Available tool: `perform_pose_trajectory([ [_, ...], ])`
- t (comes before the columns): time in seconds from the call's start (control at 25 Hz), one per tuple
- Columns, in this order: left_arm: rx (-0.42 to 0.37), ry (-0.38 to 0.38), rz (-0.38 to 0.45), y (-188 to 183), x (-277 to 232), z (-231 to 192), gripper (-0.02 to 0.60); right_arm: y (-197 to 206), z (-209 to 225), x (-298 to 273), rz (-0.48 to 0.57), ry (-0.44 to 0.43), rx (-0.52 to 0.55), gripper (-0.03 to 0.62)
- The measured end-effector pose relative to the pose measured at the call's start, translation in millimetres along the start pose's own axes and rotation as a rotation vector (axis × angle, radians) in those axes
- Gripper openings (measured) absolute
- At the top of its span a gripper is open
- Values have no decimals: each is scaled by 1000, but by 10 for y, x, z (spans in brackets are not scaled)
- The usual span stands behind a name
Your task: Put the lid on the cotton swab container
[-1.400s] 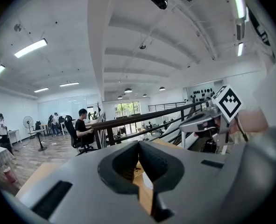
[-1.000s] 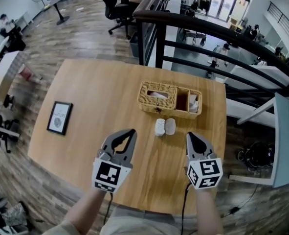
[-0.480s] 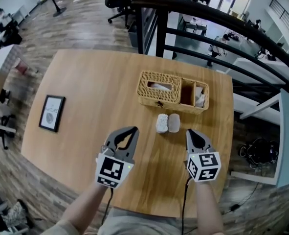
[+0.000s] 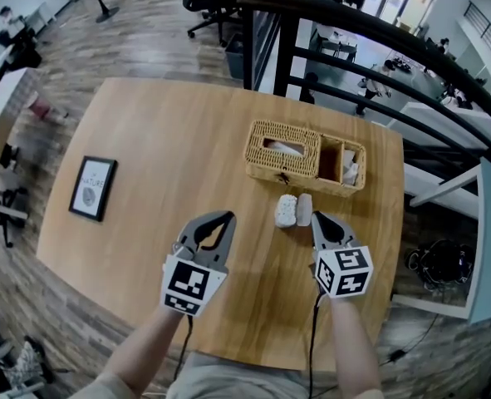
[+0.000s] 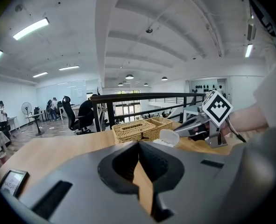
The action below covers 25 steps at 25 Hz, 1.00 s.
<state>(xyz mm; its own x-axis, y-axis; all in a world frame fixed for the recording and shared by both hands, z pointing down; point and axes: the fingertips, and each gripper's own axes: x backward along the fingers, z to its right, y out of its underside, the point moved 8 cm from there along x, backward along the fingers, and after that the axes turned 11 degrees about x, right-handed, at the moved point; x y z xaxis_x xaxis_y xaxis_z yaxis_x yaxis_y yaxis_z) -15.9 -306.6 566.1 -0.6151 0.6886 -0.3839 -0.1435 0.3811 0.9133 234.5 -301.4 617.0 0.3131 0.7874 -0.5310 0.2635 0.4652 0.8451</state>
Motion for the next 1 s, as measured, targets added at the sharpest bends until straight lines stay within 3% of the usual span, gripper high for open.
perform_pose_trajectory([
  [0.48, 18, 4, -37, 92, 149, -104, 23, -221, -360, -269, -15, -74, 146, 26],
  [0.84, 35, -3, -35, 115, 174, -147, 23, -315, -462, -333, -121, -76, 293, 25],
  [1.0, 46, -7, -39, 149, 190, -125, 23, -320, -445, -362, -132, -97, 305, 25],
])
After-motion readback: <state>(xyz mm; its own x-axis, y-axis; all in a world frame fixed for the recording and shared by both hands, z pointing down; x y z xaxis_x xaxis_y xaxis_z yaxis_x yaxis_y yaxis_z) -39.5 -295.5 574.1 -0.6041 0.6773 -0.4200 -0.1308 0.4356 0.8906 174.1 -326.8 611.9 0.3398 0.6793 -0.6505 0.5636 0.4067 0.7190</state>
